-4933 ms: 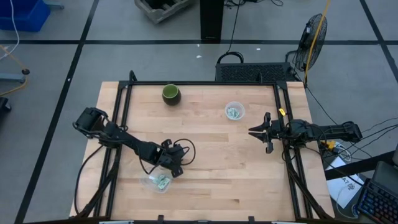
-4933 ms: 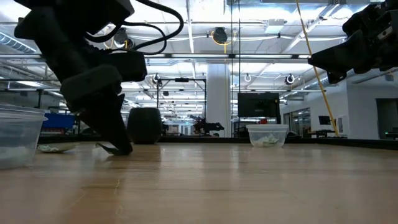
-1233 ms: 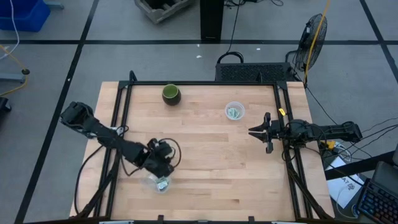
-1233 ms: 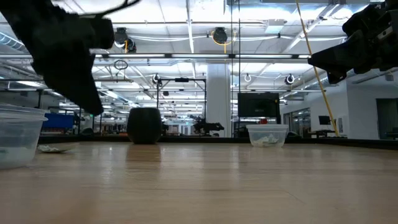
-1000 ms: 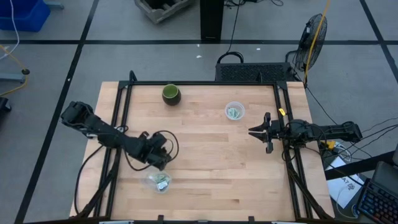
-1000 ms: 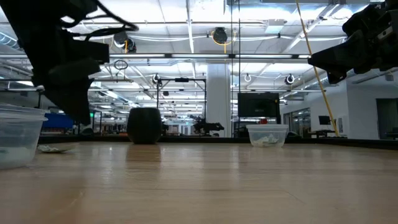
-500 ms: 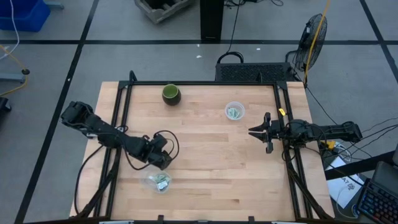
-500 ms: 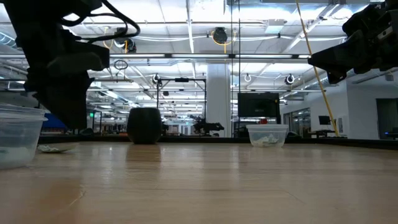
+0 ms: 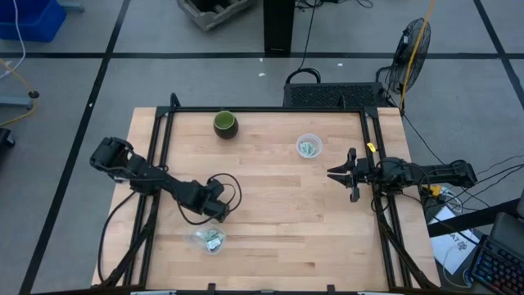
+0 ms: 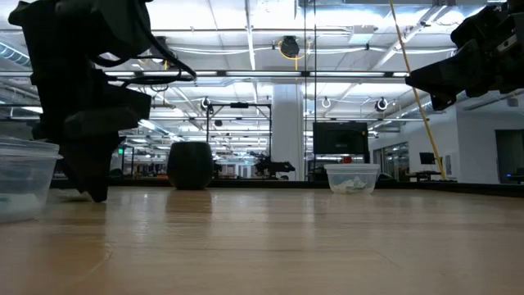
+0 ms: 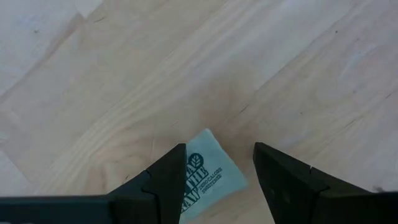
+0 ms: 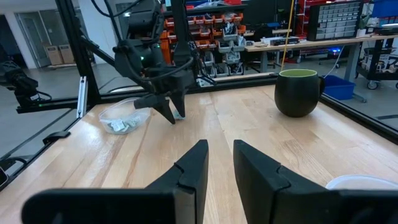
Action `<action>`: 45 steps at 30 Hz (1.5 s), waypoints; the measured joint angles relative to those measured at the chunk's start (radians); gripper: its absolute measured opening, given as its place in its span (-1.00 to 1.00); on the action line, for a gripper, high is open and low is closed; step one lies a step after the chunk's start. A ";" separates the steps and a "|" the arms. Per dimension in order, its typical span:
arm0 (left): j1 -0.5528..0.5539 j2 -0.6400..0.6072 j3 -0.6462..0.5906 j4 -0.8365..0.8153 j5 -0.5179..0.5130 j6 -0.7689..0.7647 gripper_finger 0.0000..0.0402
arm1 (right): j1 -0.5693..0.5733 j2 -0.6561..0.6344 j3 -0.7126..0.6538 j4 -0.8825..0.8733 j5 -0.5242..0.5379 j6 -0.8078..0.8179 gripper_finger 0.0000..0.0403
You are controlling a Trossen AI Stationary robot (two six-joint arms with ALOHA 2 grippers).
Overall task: Pick and place items into bin
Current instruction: Put the green stevia packet into the bottom transparent bin
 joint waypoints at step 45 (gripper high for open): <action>-0.115 -0.187 -0.003 0.220 -0.014 0.342 -0.93 | 0.000 0.000 0.000 0.000 0.000 0.000 -0.66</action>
